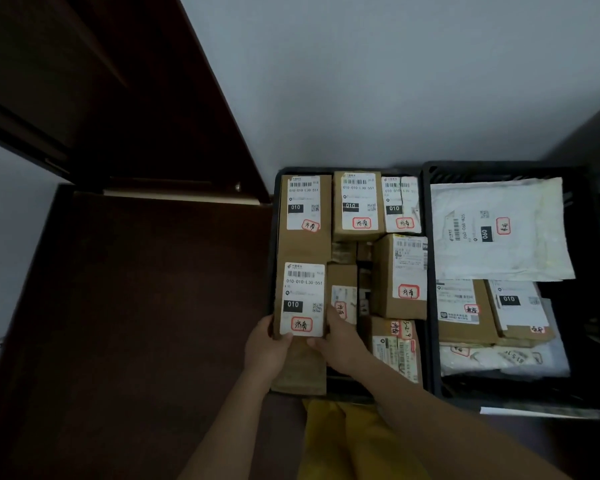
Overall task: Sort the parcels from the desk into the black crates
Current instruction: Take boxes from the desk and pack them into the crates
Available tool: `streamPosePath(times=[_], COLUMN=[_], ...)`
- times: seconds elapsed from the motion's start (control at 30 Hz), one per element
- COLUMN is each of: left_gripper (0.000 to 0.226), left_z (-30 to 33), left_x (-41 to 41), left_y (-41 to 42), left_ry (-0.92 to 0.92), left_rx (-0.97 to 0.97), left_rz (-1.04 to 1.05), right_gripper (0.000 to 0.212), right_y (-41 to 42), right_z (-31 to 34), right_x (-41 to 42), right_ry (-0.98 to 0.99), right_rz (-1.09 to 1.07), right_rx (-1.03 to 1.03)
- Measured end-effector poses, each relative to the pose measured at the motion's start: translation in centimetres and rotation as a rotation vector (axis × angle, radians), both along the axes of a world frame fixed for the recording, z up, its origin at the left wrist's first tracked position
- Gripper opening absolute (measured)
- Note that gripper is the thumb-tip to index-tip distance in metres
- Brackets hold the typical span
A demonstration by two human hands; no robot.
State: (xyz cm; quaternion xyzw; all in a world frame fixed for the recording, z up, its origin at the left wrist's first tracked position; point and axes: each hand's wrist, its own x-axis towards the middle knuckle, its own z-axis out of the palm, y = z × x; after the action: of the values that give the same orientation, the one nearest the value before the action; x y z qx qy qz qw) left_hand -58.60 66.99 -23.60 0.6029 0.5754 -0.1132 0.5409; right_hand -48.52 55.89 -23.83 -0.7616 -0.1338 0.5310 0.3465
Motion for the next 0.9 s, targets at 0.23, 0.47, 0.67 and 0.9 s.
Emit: streamPosePath(times=[0.23,0.47,0.67,0.9], left_gripper=[0.034,0.069,0.096,0.093], left_z=[-0.5,-1.0,1.5,3.7], left_x=[-0.4,-0.4,0.0,0.4], left_y=[0.9,1.6,1.5,0.3], left_ry=[0.014,0.221,0.219,0.223], left_rx=[0.146,0.301,0.567,0.602], left_rz=[-0.046,-0.188,-0.812,-0.965], right_gripper=[0.07,0.078,0.078,0.101], right_y=[0.7,1.0,-0.4,-2.7], right_z=[-1.4,-2.2,-1.0,3.0], right_x=[-0.1,-0.5,0.3,0.4], right_ry=[0.002,-0.051,-0.184,-0.552], right_rz=[0.007,0.031,0.022,0.149], right_rx=[-0.016,-0.05,-0.078,-0.158])
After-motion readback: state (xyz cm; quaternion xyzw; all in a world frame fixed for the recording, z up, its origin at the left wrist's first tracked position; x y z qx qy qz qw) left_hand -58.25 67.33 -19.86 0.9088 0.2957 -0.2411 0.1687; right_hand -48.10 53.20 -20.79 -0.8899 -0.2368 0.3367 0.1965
